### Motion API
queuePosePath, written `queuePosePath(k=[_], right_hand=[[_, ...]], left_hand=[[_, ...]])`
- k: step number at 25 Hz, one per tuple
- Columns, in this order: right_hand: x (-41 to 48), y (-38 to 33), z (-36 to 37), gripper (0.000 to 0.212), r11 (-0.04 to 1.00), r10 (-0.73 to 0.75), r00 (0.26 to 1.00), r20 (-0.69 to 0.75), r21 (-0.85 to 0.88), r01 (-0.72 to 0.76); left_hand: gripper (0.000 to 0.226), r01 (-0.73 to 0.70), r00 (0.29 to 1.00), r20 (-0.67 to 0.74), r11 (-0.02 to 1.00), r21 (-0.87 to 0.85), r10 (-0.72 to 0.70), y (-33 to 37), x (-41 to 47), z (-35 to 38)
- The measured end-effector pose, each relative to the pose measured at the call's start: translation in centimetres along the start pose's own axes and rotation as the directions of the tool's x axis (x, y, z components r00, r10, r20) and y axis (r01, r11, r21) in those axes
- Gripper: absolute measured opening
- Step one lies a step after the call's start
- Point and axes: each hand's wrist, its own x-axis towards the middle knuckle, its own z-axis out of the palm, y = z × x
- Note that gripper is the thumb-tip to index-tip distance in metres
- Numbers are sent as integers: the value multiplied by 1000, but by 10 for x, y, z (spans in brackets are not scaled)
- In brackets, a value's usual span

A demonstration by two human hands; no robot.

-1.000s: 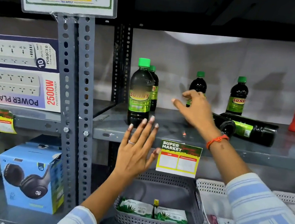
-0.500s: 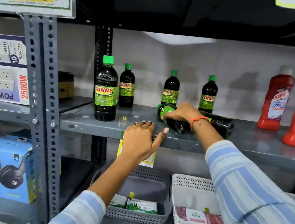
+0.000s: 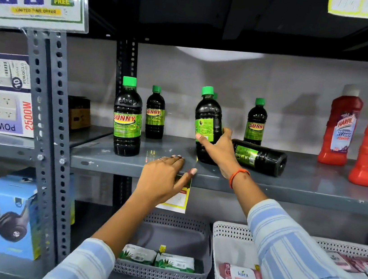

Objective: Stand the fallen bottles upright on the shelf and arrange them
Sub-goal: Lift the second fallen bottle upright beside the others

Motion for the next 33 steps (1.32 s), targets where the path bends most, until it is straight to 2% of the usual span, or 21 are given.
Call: queuePosePath(k=[2,4,6,13,17,19,23,28,33], right_hand=[[-2,1,-1,77,997,-11,997,-77,-71,5],[-5,2,0,79,951,-99,976,-193,-306,36],[-8,1,0,81,902,-155,963,-222,-429,47],[-9,0,4,73,888,-156,968,-197,-457,50],[-8,2,4,86,835,-212,951,-223,-547,57],[-6,1,2,83,850,-191,959,-211,-524,54],[-7,-2,1,66,936,-114,984,-135,-347,61],[-4,2,-2,77,946,-94,992,-81,-318,64],[-1,6,-3,59,999,37,999,19,-30,-36]], left_hand=[[62,8,1000,-9,1000,22,-8,-6,-2,2],[61,34,999,-20,999,37,-34,-6,-3,6],[60,55,998,-41,998,39,-54,-5,-3,10],[60,80,993,-87,996,41,-76,-4,-3,16],[59,92,990,-108,995,38,-87,-3,-3,17],[59,98,989,-112,994,45,-92,-2,-4,17],[58,106,986,-137,993,46,-99,-2,-5,17],[58,108,983,-152,993,41,-100,-1,-5,17],[59,110,984,-142,993,35,-104,-1,-4,17]])
